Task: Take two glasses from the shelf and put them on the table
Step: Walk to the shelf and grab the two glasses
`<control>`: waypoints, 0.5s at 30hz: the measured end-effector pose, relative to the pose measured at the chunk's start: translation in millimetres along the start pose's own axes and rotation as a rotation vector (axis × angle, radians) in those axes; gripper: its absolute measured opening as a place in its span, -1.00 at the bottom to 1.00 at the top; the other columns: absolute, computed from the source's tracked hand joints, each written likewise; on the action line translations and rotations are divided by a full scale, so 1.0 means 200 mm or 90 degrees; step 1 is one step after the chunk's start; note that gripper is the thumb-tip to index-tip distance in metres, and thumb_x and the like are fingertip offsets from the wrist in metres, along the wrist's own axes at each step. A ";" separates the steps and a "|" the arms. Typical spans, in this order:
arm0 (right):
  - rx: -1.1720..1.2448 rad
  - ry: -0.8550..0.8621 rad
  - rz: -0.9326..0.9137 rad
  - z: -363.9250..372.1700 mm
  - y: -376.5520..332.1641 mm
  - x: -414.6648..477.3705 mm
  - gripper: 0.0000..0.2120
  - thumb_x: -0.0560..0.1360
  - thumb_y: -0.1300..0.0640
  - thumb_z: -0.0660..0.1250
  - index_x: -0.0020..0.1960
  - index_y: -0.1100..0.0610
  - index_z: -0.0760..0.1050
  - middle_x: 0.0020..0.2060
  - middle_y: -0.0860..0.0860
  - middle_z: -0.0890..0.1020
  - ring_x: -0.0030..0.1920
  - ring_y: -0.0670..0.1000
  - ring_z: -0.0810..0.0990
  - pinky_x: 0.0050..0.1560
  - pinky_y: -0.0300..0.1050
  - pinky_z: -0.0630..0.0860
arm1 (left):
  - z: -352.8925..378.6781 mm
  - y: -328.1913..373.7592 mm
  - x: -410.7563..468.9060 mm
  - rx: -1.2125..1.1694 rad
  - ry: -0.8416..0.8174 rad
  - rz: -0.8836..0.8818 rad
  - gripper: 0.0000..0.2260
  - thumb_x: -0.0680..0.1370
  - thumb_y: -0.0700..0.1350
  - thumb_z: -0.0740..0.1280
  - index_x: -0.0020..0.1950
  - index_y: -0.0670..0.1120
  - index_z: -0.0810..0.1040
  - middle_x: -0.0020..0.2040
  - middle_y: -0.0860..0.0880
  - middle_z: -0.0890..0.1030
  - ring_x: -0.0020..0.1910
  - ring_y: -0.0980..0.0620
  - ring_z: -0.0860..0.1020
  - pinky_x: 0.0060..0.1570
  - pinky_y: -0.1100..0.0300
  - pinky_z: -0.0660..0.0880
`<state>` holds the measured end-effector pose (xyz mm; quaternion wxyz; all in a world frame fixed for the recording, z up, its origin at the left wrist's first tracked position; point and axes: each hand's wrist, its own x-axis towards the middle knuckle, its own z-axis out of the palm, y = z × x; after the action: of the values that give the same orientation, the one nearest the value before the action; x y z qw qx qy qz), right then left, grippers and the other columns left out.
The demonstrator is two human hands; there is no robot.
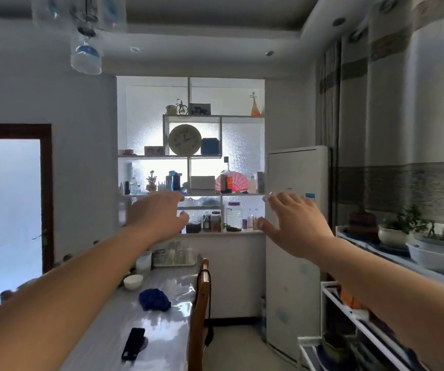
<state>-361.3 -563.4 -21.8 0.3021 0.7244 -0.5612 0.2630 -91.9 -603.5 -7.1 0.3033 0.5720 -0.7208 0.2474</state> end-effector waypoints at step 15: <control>0.021 -0.044 0.013 0.95 0.56 0.63 -0.47 0.51 -0.19 0.10 0.39 0.05 0.27 0.35 0.04 0.43 0.33 0.09 0.36 0.31 0.10 0.23 | 1.03 0.15 0.75 -0.010 -0.054 0.006 -0.57 0.48 0.10 0.20 0.33 0.05 0.37 0.33 0.02 0.46 0.20 -0.06 0.47 0.01 0.04 0.45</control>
<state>-432.0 -806.7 -44.0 0.2683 0.7321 -0.5740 0.2500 -176.5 -843.4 -43.2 0.2758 0.5760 -0.7377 0.2190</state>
